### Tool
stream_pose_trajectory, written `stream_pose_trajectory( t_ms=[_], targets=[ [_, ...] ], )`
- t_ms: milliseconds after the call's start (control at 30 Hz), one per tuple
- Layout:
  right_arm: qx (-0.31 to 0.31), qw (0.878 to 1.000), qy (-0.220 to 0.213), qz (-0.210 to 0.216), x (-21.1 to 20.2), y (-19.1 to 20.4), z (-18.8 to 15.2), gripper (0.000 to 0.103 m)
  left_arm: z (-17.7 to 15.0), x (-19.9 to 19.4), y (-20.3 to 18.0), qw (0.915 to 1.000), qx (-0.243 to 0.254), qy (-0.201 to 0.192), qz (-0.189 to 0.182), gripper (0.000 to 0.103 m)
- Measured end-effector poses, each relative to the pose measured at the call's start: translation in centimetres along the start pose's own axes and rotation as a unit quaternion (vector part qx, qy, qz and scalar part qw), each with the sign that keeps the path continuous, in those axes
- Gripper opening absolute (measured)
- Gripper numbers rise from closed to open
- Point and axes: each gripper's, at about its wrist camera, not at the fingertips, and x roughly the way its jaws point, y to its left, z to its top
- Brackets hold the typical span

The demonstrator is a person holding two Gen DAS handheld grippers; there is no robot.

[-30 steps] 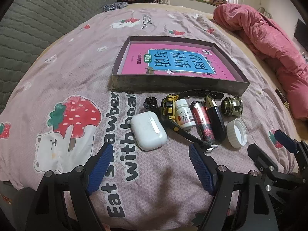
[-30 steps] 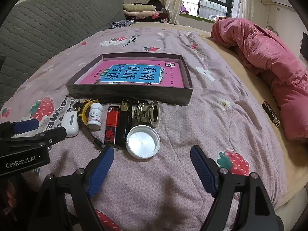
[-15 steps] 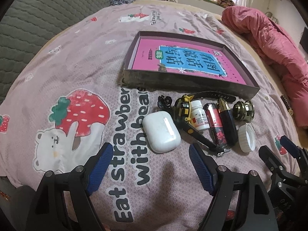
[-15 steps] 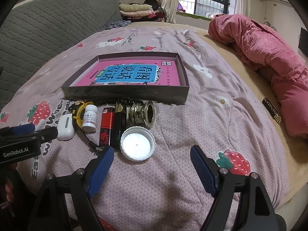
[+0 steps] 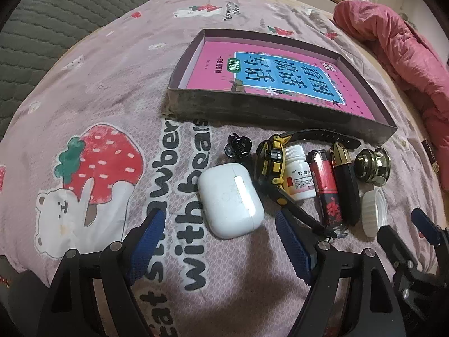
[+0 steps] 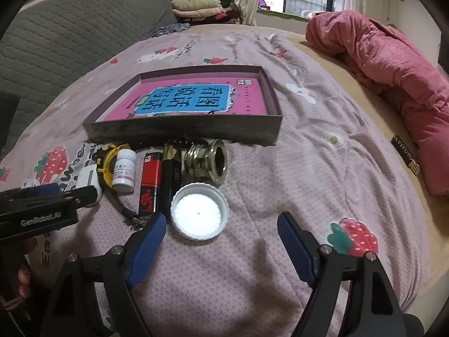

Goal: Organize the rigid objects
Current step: 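Move the left tool toward the white earbud case and the right tool toward the white bottle cap, then close the left tool on the earbud case while the right tool grasps the white cap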

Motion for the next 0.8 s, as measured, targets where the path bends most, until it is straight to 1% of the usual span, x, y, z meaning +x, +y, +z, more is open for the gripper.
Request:
stream_pose_trajectory(
  t_ms=[133, 200, 400, 567, 633, 700, 800],
  targets=[
    [-0.005, 1.000, 0.006, 0.011, 0.7, 0.1, 0.1, 0.081, 0.2, 0.8, 0.2, 0.9999, -0.008, 0.006, -0.003, 0.082],
    [-0.005, 1.000, 0.010, 0.013, 1.1, 0.1, 0.2, 0.081, 0.4, 1.2, 0.4, 0.9998, -0.016, 0.008, -0.010, 0.082],
    [-0.006, 1.000, 0.012, 0.015, 1.8, -0.1, 0.4, 0.081, 0.9, 1.9, 0.5, 0.9995, -0.025, 0.013, -0.017, 0.082],
    [-0.006, 1.000, 0.012, 0.014, 2.1, -0.1, 0.6, 0.081, 1.9, 2.8, 0.0, 0.9986, -0.042, 0.031, -0.008, 0.082],
    [-0.004, 1.000, 0.014, 0.015, 2.3, -0.1, 0.6, 0.081, 2.0, 3.1, -0.1, 0.9983, -0.047, 0.034, 0.002, 0.082],
    [-0.004, 1.000, 0.020, 0.019, 2.6, 0.0, 0.7, 0.081, 2.4, 3.4, -0.2, 0.9977, -0.055, 0.039, 0.005, 0.079],
    [-0.004, 0.999, 0.027, 0.029, 3.0, 0.2, 0.6, 0.081, 2.4, 3.6, -0.3, 0.9979, -0.053, 0.036, 0.002, 0.074]
  ],
)
